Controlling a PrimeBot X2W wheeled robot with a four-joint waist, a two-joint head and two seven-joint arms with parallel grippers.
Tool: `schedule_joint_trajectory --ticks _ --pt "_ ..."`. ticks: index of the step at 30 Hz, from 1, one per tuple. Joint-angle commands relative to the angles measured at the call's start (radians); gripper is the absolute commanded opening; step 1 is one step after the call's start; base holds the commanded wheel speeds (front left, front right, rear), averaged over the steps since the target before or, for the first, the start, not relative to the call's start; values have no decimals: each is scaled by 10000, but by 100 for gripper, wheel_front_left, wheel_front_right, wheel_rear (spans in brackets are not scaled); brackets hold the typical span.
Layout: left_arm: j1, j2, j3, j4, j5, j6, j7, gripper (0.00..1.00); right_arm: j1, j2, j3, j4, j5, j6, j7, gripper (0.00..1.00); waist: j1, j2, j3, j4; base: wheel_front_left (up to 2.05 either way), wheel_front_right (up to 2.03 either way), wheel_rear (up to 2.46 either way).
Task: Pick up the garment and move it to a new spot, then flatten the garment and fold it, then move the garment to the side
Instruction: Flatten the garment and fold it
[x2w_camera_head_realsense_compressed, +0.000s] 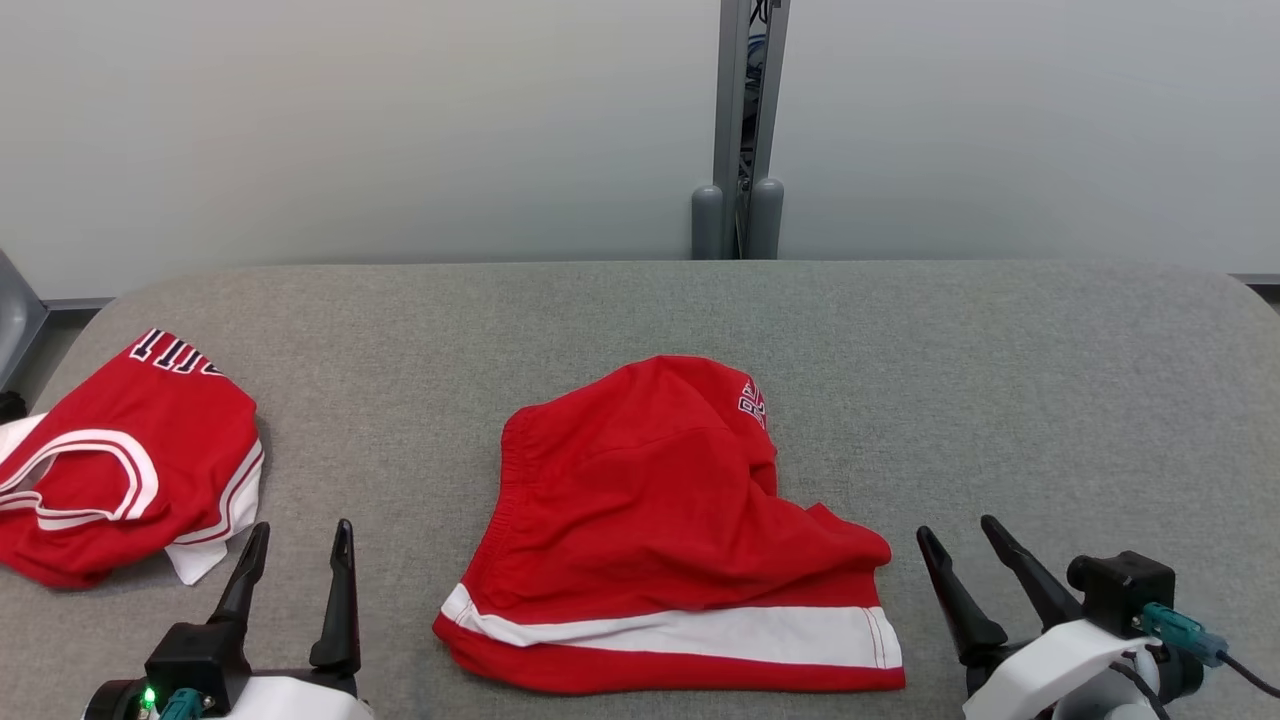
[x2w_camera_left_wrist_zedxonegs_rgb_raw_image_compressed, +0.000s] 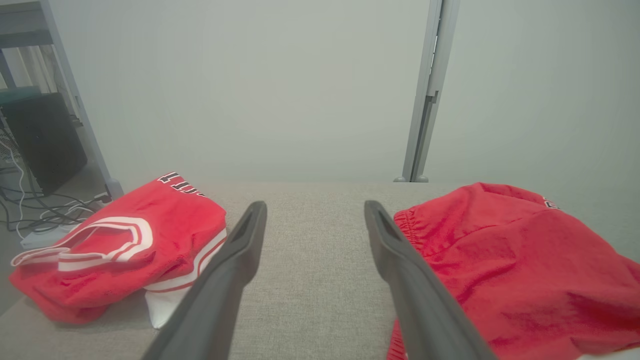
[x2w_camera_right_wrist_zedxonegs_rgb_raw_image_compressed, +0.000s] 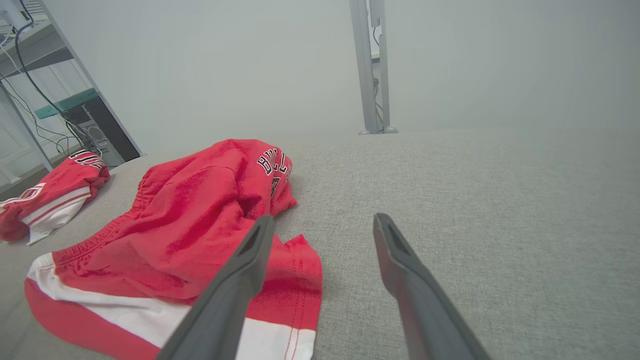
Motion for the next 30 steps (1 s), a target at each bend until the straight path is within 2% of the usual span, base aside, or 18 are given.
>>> schedule_joint_trajectory --ticks 1,9,14,21,30 --pt "82 115 61 -79 48 -31 -19 100 120 39 -275 -4 -275 1 -131 100 0 0 -43 6 0 0 0" --pt "712 247 194 -620 415 157 -19 100 647 574 -1502 -263 -1339 1 59 100 0 0 -203 -83 0 0 0" --pt "1097 337 217 -835 476 106 -19 100 1018 776 -1942 -606 -1639 1 313 100 0 0 -217 -132 0 0 0" --pt "1200 468 166 -857 482 26 -19 100 1282 1047 -2184 -1040 -1964 1 582 100 0 0 -174 -186 0 0 0" --pt "1085 367 144 -901 262 61 -19 100 1358 1334 -2490 -1404 -2245 1 566 100 0 0 -81 -208 0 0 0"
